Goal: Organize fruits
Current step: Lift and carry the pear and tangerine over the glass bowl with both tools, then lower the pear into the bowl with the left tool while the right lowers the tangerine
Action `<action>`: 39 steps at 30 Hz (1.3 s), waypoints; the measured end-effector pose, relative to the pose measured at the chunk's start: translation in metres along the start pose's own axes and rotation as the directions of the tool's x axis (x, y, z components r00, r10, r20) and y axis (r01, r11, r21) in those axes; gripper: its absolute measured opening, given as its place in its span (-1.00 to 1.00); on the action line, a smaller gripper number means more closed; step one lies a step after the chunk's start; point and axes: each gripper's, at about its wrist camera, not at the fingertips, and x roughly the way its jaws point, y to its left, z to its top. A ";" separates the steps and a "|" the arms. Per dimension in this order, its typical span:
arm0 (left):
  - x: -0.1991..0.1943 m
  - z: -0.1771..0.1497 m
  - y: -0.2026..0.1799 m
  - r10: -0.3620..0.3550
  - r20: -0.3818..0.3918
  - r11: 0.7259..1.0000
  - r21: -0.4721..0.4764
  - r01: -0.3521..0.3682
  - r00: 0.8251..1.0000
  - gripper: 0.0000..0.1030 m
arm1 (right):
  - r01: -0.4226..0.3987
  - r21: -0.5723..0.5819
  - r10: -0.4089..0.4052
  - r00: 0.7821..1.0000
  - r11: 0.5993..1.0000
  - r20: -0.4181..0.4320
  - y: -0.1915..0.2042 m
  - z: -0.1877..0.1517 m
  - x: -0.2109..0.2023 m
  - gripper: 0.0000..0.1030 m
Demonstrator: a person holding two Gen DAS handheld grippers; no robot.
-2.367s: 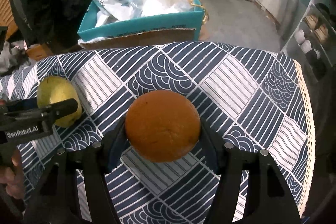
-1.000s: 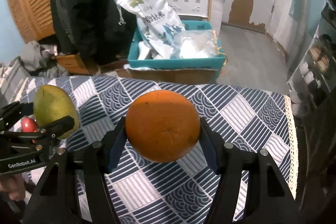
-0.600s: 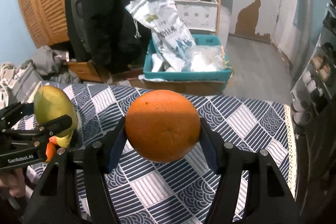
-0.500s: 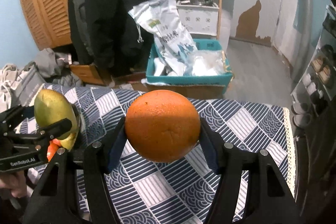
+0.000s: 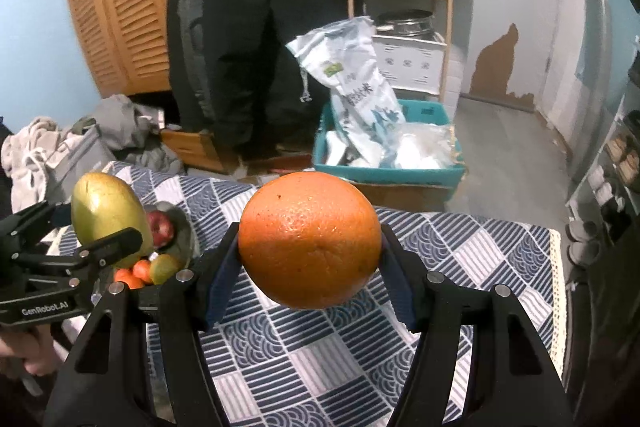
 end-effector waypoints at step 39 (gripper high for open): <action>0.049 -0.077 0.163 0.141 -0.172 0.951 -0.251 -0.182 0.975 0.51 | -0.229 -0.122 0.202 0.959 0.966 -0.198 0.161 0.008 0.132 0.27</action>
